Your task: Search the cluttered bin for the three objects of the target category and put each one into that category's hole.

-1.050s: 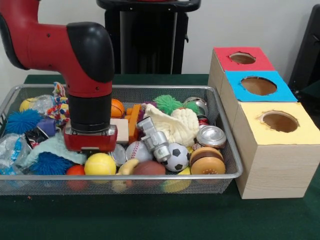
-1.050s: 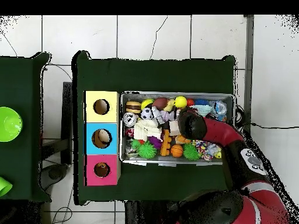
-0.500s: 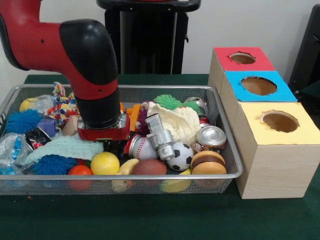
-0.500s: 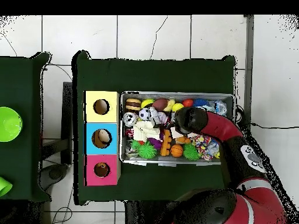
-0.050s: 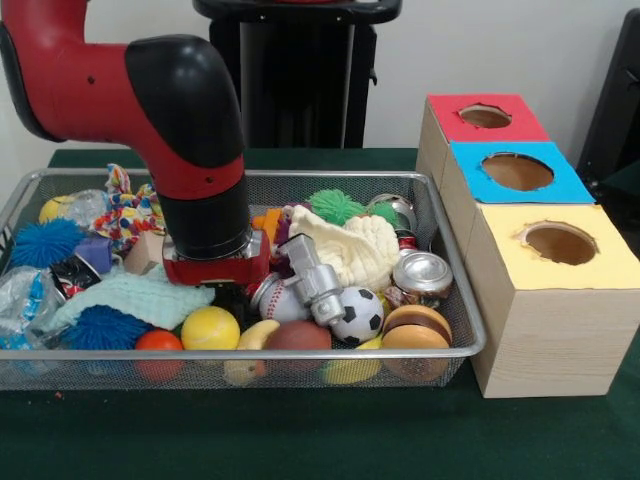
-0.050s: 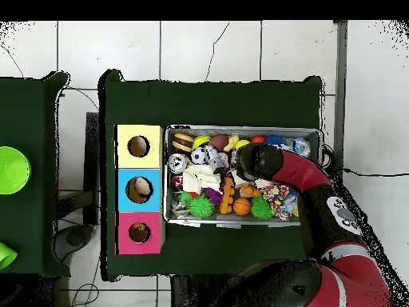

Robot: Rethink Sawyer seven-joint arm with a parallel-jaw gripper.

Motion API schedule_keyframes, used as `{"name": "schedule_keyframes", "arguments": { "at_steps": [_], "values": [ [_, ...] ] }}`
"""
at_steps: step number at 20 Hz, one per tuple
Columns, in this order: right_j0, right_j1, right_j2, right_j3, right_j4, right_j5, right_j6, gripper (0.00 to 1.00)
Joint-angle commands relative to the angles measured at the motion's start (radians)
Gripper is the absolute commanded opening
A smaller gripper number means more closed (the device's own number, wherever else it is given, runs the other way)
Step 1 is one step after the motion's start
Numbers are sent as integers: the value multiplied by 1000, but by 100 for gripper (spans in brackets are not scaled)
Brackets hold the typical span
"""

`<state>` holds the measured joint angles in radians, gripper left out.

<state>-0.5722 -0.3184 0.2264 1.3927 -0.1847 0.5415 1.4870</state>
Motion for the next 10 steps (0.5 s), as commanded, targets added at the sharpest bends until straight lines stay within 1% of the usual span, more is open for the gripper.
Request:
{"name": "schedule_keyframes", "arguments": {
  "at_steps": [1,2,6,9,10],
  "values": [
    [-2,-2,115,2,-57,-100,-21,0],
    [1,-4,111,4,-66,-111,-19,100],
    [1,-1,108,3,-45,-99,11,100],
    [6,-5,97,7,-7,-68,65,100],
    [6,-5,98,1,-7,-61,61,100]
  ]
}}
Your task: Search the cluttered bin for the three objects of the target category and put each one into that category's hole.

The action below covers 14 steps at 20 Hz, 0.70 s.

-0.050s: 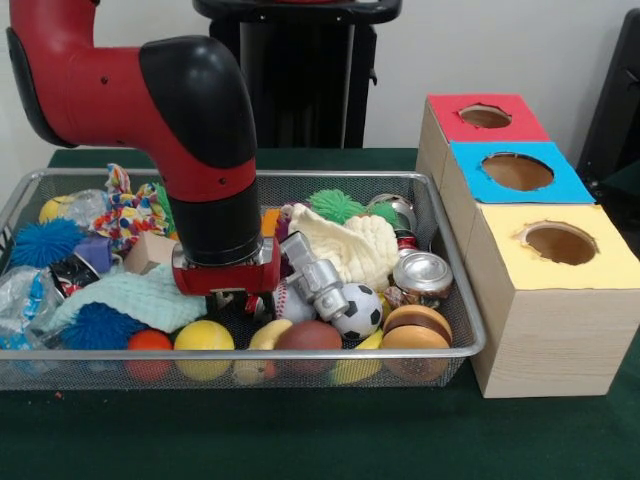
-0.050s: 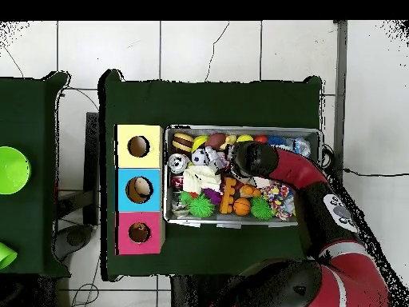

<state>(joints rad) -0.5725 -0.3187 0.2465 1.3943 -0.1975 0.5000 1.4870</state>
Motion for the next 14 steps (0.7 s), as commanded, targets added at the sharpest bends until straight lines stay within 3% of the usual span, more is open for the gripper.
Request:
{"name": "schedule_keyframes", "arguments": {
  "at_steps": [1,8,14],
  "values": [
    [7,-5,78,-6,6,-13,57,100],
    [5,-12,86,-29,-15,-9,15,100],
    [-25,-33,135,1,55,48,41,100]
  ]
}}
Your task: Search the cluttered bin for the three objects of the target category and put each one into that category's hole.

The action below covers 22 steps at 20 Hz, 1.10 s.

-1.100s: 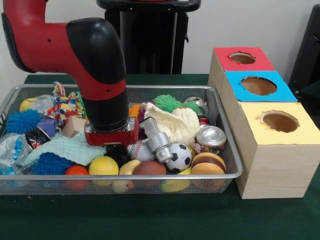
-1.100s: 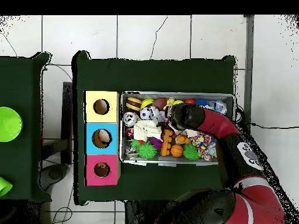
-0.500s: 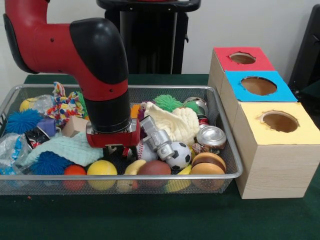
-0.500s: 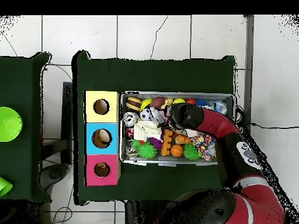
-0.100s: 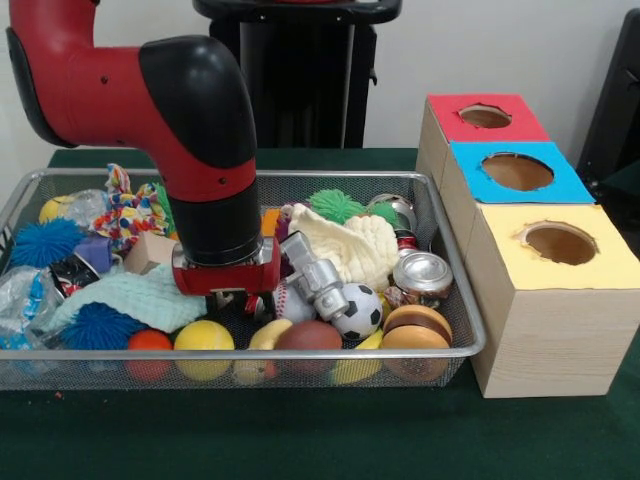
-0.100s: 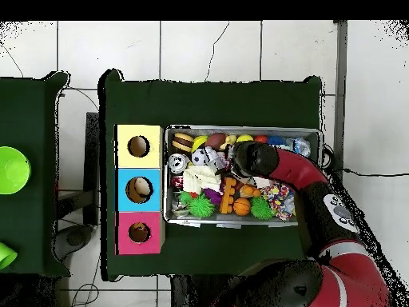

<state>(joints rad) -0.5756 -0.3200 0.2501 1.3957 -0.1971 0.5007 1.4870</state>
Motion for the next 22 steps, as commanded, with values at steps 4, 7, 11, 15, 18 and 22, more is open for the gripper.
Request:
{"name": "schedule_keyframes", "arguments": {
  "at_steps": [4,7,11,15,18,22],
  "values": [
    [-21,-35,136,1,69,56,55,100],
    [-3,-37,118,-17,64,65,63,100],
    [19,-65,82,-15,48,83,70,100],
    [25,-62,58,13,16,23,79,100],
    [18,-80,54,45,20,25,87,100],
    [34,-183,39,57,69,191,101,100]
  ]
}}
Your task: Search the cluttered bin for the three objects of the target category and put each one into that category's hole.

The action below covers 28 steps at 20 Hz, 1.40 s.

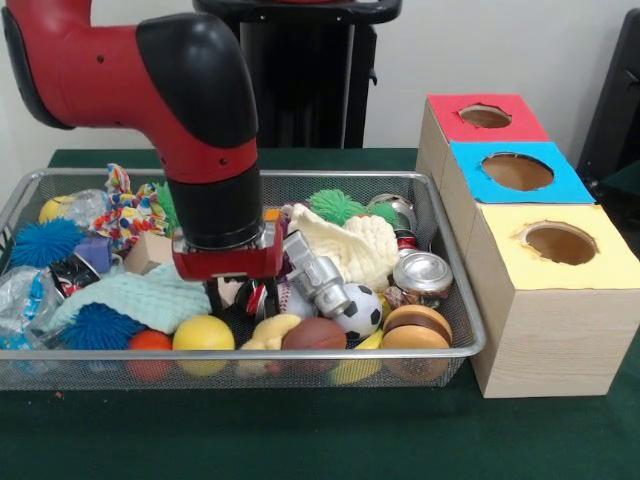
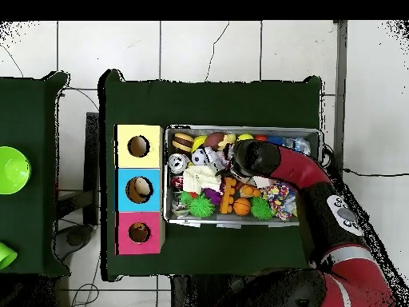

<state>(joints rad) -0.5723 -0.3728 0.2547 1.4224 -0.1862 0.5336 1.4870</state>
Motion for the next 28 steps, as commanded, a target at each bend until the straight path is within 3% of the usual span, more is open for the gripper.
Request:
{"name": "schedule_keyframes", "arguments": {
  "at_steps": [1,7,12,19,22,25,28],
  "values": [
    [33,-132,33,20,60,176,99,100],
    [53,-123,27,-28,74,213,115,100],
    [52,7,46,-74,61,34,118,100],
    [31,82,68,-79,24,-110,76,100],
    [50,112,20,-82,30,-68,98,100],
    [75,153,-31,-108,92,141,141,100],
    [88,174,-56,-132,130,262,170,100]
  ]
}}
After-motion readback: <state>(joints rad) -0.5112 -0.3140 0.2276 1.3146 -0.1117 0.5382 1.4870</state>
